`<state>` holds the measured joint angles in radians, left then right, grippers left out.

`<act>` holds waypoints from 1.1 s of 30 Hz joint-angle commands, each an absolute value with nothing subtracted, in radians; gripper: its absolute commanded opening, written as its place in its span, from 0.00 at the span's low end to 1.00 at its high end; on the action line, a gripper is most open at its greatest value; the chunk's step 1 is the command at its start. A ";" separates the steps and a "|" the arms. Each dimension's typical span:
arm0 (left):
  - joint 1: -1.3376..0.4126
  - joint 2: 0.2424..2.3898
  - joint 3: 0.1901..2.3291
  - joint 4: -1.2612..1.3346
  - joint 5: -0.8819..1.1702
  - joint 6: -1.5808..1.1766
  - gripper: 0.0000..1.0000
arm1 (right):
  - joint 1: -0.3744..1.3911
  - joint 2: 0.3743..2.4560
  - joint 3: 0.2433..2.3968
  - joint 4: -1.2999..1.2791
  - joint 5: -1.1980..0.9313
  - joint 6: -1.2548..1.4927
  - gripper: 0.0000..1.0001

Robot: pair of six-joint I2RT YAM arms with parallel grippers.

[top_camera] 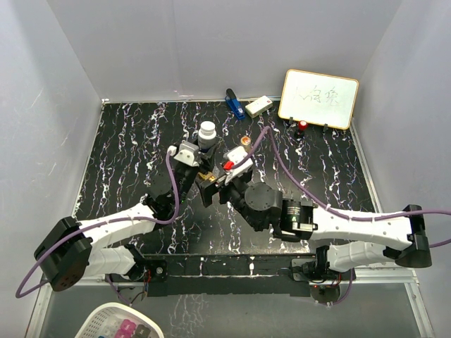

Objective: Sort the pills into containers
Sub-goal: Screw the lid of the pill bottle onto the pill bottle.

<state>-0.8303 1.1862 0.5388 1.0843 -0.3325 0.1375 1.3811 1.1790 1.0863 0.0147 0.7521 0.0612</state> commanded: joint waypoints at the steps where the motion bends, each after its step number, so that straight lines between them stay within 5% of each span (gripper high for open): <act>1: -0.834 1.157 0.536 1.164 -0.328 0.130 0.00 | 1.385 1.107 1.084 0.061 0.717 0.058 0.87; 10: -0.834 1.014 0.449 1.106 -0.104 0.083 0.00 | 1.385 0.956 1.104 -0.014 0.788 0.006 0.80; 18: -0.833 0.885 0.403 1.077 0.242 0.000 0.00 | 1.385 0.782 1.063 -0.038 0.533 0.023 0.77; 33: -0.832 1.017 0.534 1.238 0.760 -0.268 0.00 | 1.385 0.693 0.986 -0.034 0.139 -0.062 0.69</act>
<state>-0.8303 1.0122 0.4740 1.1107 0.6014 -0.1825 1.3811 0.7189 0.9977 -0.0532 0.2649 -0.0078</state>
